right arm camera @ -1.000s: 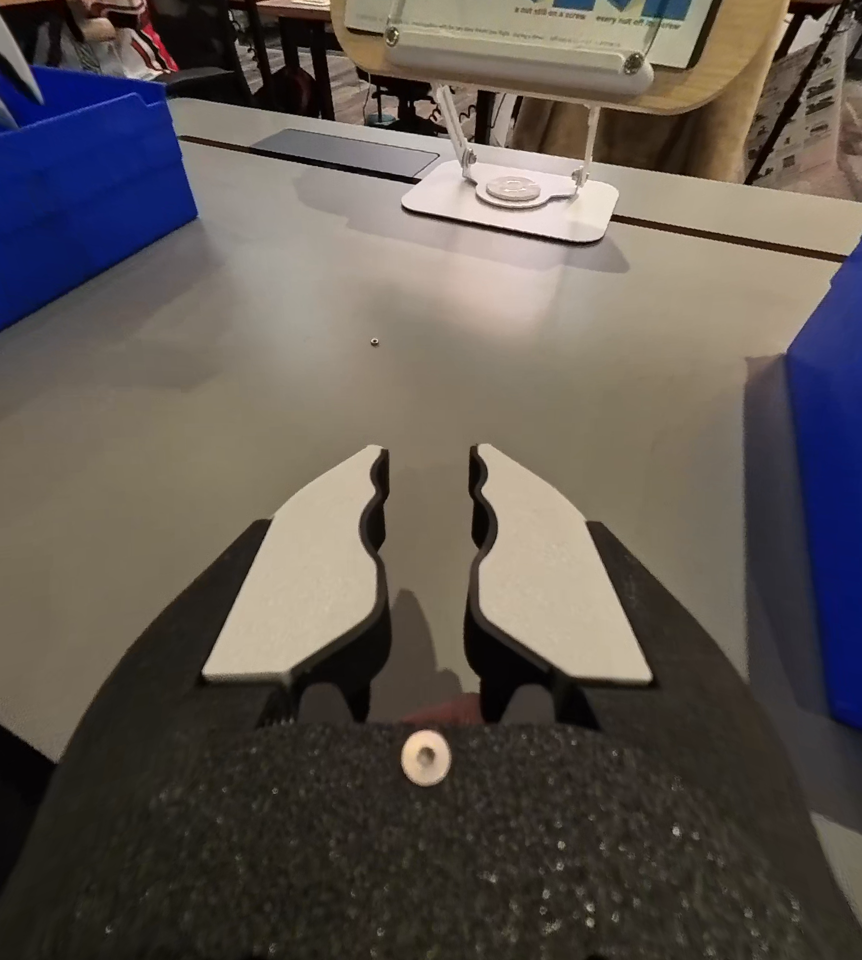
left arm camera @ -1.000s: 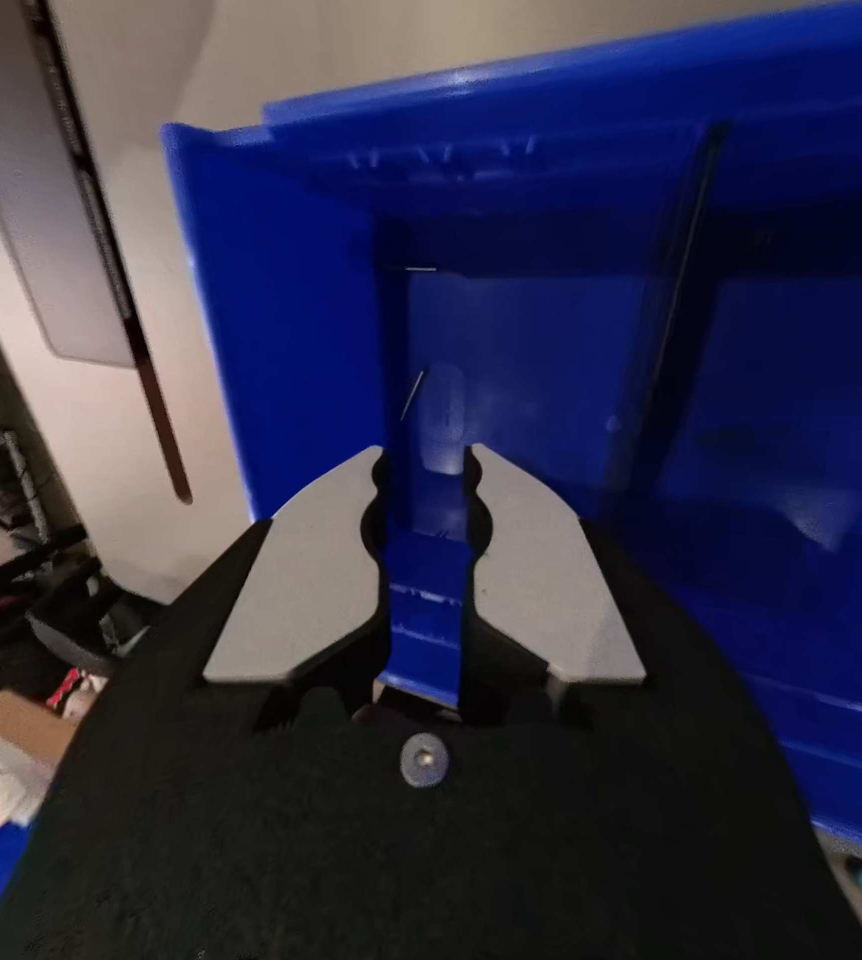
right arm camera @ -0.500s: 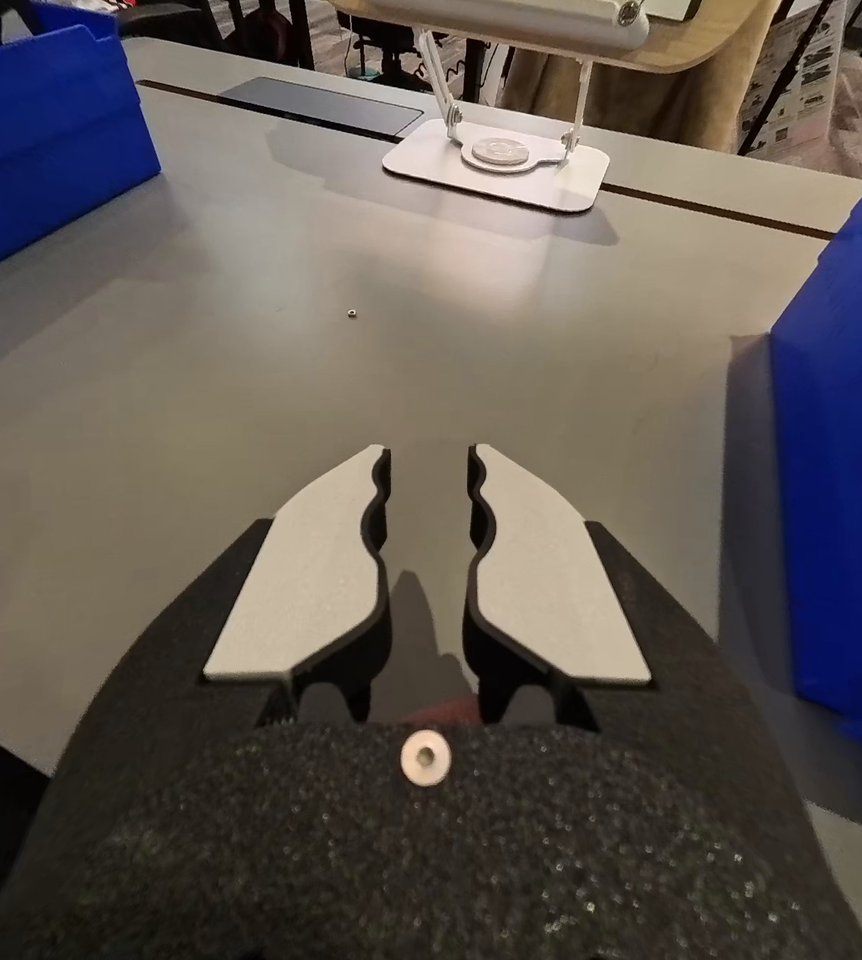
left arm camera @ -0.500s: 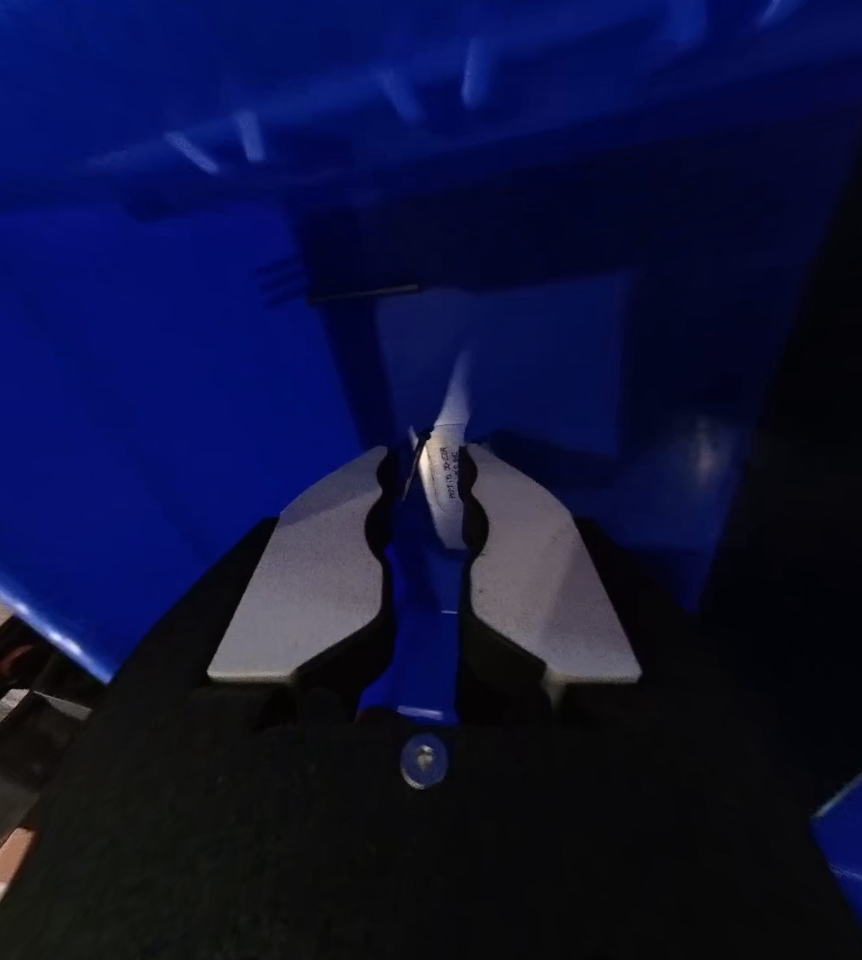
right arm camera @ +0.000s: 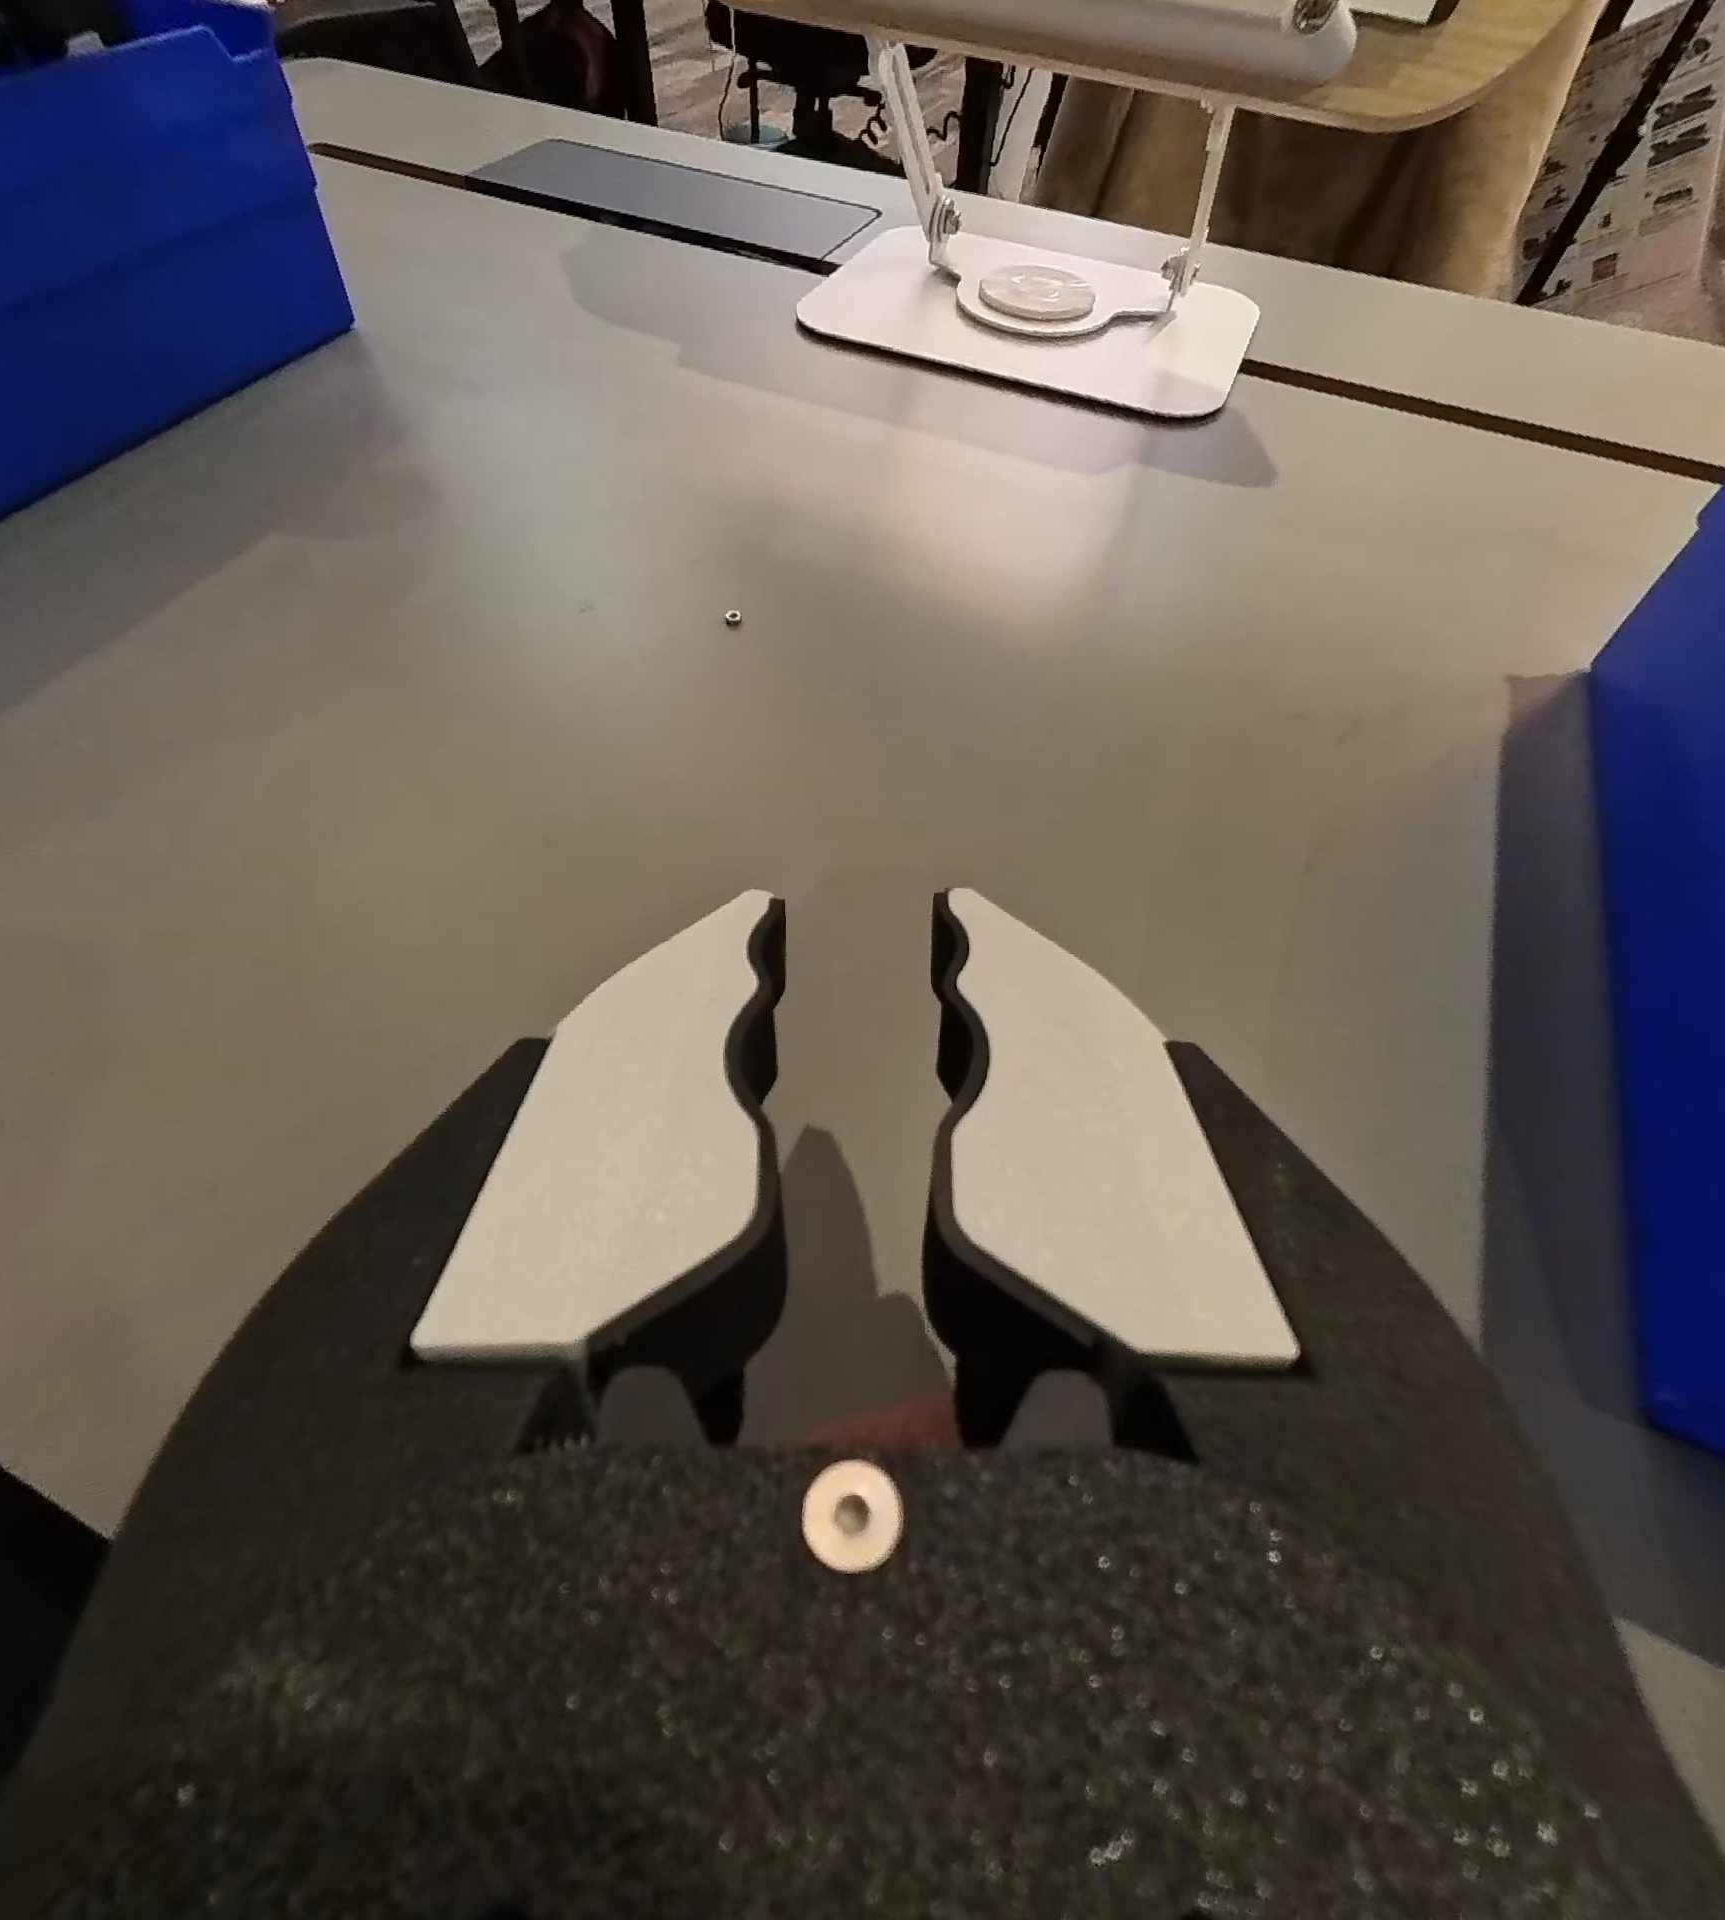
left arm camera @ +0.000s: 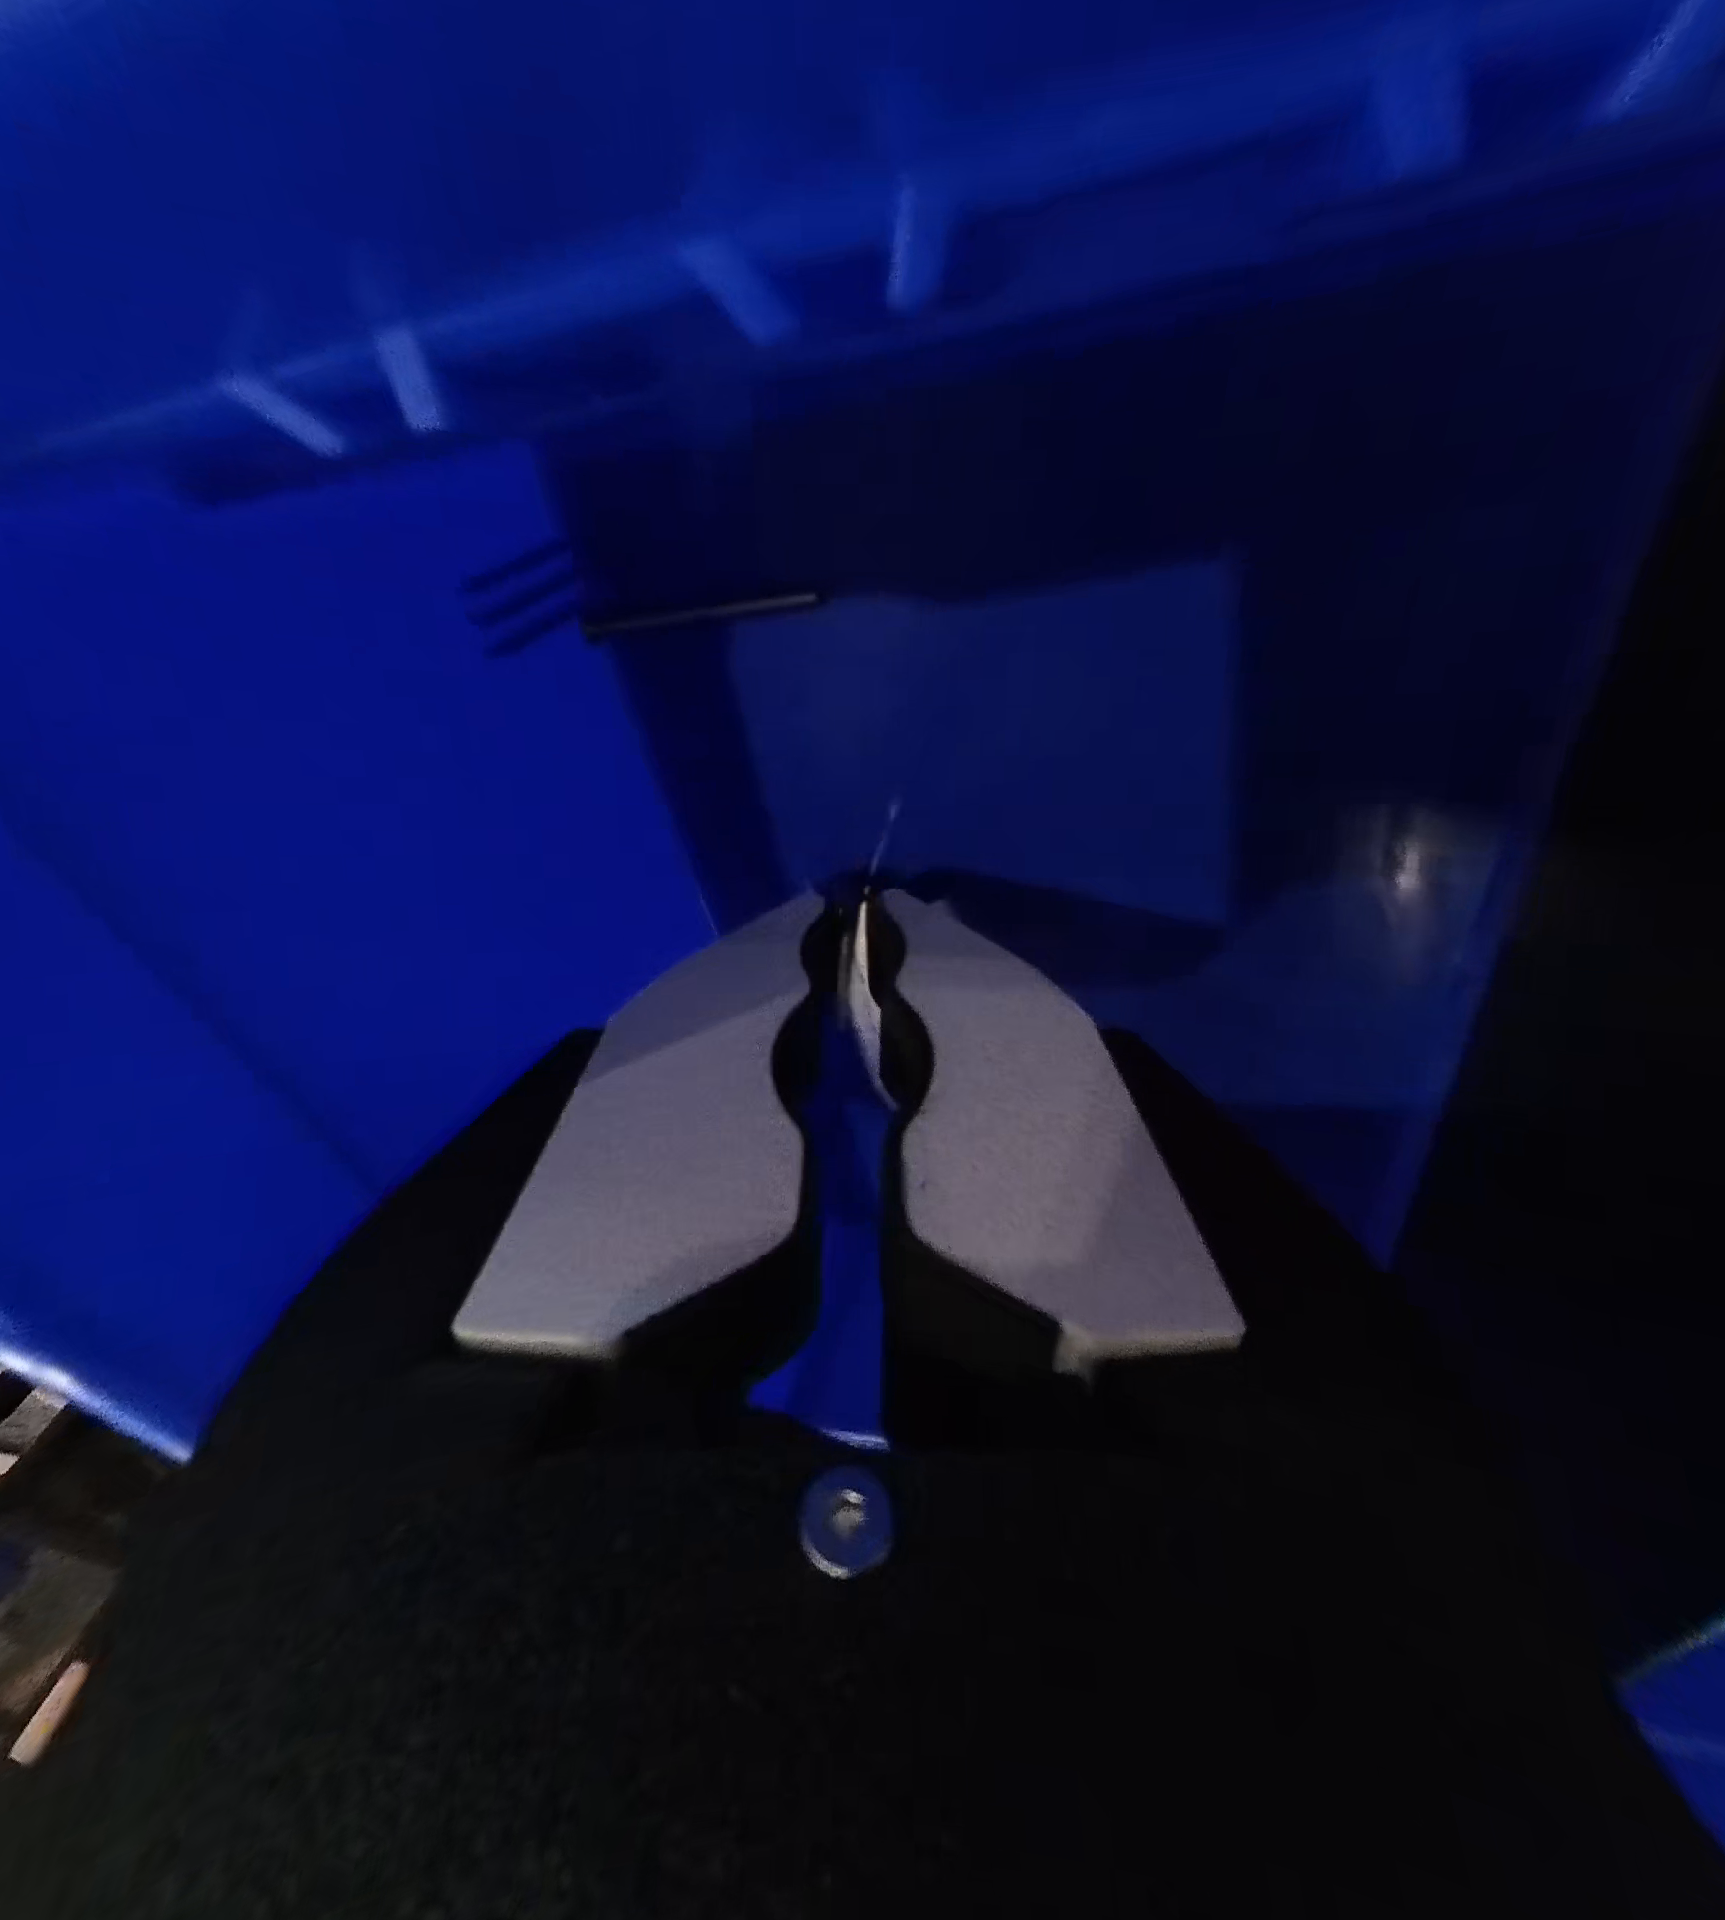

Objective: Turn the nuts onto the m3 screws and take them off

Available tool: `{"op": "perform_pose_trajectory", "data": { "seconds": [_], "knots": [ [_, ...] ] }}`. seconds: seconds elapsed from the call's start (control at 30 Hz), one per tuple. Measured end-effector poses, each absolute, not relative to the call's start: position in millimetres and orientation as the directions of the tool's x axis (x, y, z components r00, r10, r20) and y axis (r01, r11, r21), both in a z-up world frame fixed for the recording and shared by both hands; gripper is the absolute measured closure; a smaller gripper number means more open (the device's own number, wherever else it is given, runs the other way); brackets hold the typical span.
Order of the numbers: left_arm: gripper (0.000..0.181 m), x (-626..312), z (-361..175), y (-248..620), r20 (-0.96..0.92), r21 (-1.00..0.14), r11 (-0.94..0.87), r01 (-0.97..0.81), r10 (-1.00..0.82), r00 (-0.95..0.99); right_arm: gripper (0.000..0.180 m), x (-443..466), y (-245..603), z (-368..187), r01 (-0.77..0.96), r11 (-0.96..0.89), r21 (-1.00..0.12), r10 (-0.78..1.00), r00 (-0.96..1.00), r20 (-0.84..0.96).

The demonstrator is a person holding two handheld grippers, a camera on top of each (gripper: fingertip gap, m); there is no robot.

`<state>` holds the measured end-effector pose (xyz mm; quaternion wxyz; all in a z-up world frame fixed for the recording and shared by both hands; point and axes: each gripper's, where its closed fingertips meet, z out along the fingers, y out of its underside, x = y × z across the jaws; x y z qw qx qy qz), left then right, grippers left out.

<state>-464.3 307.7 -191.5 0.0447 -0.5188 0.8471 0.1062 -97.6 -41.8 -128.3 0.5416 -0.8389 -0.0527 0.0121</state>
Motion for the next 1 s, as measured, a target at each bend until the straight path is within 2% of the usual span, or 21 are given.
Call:
{"op": "perform_pose_trajectory", "data": {
  "seconds": [0.2,0.33,0.47,0.67,0.83,1.0],
  "knots": [
    [0.177,-464.9,-191.9,307.9,-0.189,0.122,0.403,-0.907,-0.888,-0.420,0.154,-97.9,-45.3,-124.6,0.073,-0.399,-0.914,0.102,0.994,0.035],
    [0.178,-464.4,-184.3,302.2,-0.236,0.059,0.373,-0.926,-0.896,-0.376,0.154,-98.8,-45.9,-121.5,0.076,-0.392,-0.917,0.112,0.993,0.034],
    [0.178,-459.0,-147.8,286.5,-0.305,-0.122,0.310,-0.943,-0.916,-0.262,0.154,-102.9,-46.2,-115.1,0.080,-0.374,-0.924,0.134,0.991,0.031],
    [0.178,-454.3,-63.7,239.0,-0.418,-0.385,0.265,-0.884,-0.904,-0.089,0.155,-115.1,-47.0,-106.2,0.065,-0.336,-0.940,0.187,0.982,0.001],
    [0.178,-427.5,-0.3,164.3,-0.438,-0.644,0.274,-0.714,-0.897,0.051,0.155,-130.0,-56.6,-98.4,0.048,-0.311,-0.949,0.253,0.967,-0.034],
    [0.178,-376.2,8.5,71.1,-0.305,-0.848,0.215,-0.483,-0.945,0.115,0.155,-156.4,-66.0,-102.8,-0.008,-0.342,-0.940,0.382,0.912,-0.146]
  ]
}}
